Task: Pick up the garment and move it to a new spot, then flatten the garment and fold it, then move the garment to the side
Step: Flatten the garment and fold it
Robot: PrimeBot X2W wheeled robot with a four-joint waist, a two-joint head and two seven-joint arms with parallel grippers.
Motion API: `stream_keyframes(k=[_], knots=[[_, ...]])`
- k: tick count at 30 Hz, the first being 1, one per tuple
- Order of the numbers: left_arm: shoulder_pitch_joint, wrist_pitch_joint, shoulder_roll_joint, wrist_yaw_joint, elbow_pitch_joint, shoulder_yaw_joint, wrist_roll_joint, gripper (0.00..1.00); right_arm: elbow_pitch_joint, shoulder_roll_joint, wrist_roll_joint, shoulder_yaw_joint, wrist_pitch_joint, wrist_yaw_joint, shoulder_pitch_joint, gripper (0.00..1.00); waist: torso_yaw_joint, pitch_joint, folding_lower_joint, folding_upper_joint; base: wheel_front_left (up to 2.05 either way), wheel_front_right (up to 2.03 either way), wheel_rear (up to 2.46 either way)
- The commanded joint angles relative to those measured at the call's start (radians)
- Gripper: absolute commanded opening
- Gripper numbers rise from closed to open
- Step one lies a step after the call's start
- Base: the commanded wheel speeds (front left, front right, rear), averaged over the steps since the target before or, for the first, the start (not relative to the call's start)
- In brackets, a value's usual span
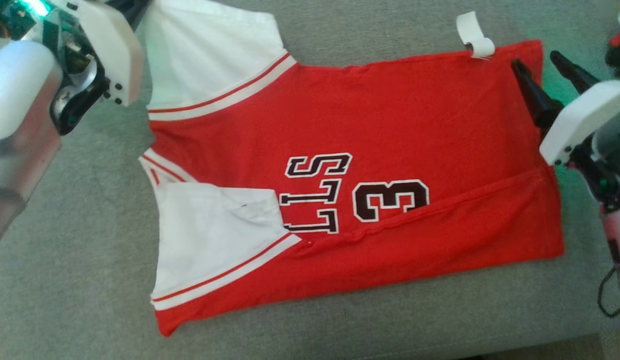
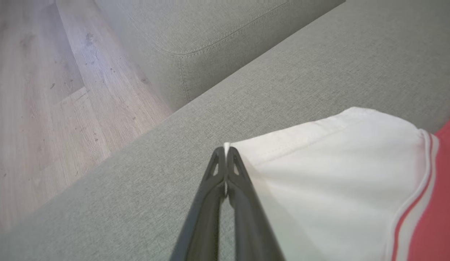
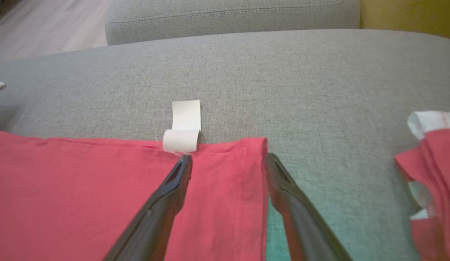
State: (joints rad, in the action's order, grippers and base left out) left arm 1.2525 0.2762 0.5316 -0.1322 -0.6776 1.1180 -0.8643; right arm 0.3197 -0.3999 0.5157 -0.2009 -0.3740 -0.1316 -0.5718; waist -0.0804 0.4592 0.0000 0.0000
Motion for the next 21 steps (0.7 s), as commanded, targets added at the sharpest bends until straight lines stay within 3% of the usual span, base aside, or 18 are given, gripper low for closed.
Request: stream_keyframes(k=[1, 7, 19, 21], knots=[[0.064, -0.017, 0.034, 0.002, 0.018, -0.021, -0.01, 0.0, 0.005, -0.028, 0.015, -0.015, -0.014, 0.001, -0.014, 1.0, 0.018, 0.0, 0.0, 0.0, 0.0, 0.0, 0.0], [0.088, -0.047, 0.036, 0.002, 0.024, 0.024, -0.037, 0.0, 0.112, -0.049, 0.015, -0.045, -0.006, 0.001, -0.079, 1.0, 0.046, 0.002, 0.0, 0.0, 0.0, 0.0, 0.0], [0.117, -0.085, 0.03, 0.002, 0.009, 0.095, -0.083, 0.0, 0.208, -0.05, 0.045, -0.1, 0.029, 0.001, -0.152, 1.0, 0.07, 0.002, 0.0, 0.0, 0.0, 0.0, 0.0], [0.121, -0.092, 0.027, 0.002, 0.005, 0.105, -0.089, 0.0, 0.223, -0.055, 0.045, -0.108, 0.041, 0.001, -0.162, 0.79, 0.074, 0.001, 0.0, 0.0, 0.0, 0.0, 0.0]])
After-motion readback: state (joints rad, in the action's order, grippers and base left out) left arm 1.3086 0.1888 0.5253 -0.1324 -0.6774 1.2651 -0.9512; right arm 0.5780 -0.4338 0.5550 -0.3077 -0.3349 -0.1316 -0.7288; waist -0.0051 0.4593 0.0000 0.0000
